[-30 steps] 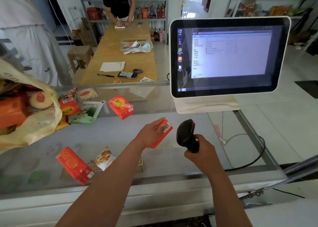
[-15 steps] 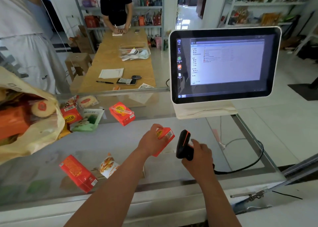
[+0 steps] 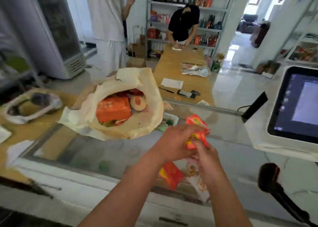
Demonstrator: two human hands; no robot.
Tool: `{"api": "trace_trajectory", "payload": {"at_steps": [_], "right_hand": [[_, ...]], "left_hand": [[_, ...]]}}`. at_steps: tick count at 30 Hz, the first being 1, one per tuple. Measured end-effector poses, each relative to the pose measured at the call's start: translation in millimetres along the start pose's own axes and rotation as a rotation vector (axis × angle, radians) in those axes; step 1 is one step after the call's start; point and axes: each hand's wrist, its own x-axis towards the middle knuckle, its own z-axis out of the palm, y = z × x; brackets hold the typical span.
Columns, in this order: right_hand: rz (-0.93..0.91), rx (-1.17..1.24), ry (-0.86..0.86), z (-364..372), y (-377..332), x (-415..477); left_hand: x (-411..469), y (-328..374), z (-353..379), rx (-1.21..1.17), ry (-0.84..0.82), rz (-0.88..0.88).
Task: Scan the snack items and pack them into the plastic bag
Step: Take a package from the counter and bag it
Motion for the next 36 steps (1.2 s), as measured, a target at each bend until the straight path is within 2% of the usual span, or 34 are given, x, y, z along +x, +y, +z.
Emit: {"api": "trace_trajectory", "payload": {"at_steps": [3, 5, 8, 11, 13, 14, 18, 22, 24, 28, 30, 32, 36], "right_hand": [[0.009, 0.067, -0.009, 66.1, 13.0, -8.6], [0.033, 0.103, 0.030, 103.3, 23.3, -11.3], [0.076, 0.241, 0.062, 144.7, 32.1, -12.8], [0.139, 0.459, 0.064, 167.7, 31.4, -12.1], [0.161, 0.580, 0.037, 175.8, 27.8, -10.1], [0.165, 0.610, 0.020, 178.6, 25.0, -8.2], [0.209, 0.605, 0.001, 186.4, 14.8, 7.1], [0.295, 0.606, -0.004, 195.4, 8.5, 24.5], [0.336, 0.555, 0.005, 197.8, 8.4, 31.9], [0.370, 0.661, -0.004, 200.0, 8.9, 46.9], [0.362, 0.716, -0.028, 199.3, 7.1, 56.7], [0.356, 0.765, -0.046, 198.7, 4.9, 67.2], [0.356, 0.882, -0.072, 204.4, 1.6, 90.4]], "left_hand": [[-33.4, -34.0, -48.1, 0.019, -0.021, -0.121], [-55.5, -49.5, -81.2, 0.064, 0.069, -0.133], [-84.3, -66.0, -127.9, 0.203, 0.414, -0.137], [-98.5, -75.2, -161.6, 0.483, 0.804, -0.228], [-100.1, -71.4, -177.9, 0.619, 0.969, -0.248], [-98.5, -68.7, -184.2, 0.655, 0.993, -0.257], [-71.2, -61.4, -191.8, 0.765, 0.774, -0.358], [-30.4, -51.1, -183.4, 0.876, 0.344, -0.517], [-10.6, -53.2, -180.1, 0.920, 0.191, -0.576], [27.3, -56.8, -179.2, 1.016, 0.033, -0.534], [40.8, -57.6, -176.3, 1.051, -0.099, -0.504], [48.3, -61.5, -176.1, 1.052, -0.137, -0.507], [50.6, -71.3, -187.3, 0.934, 0.064, -0.499]]}}
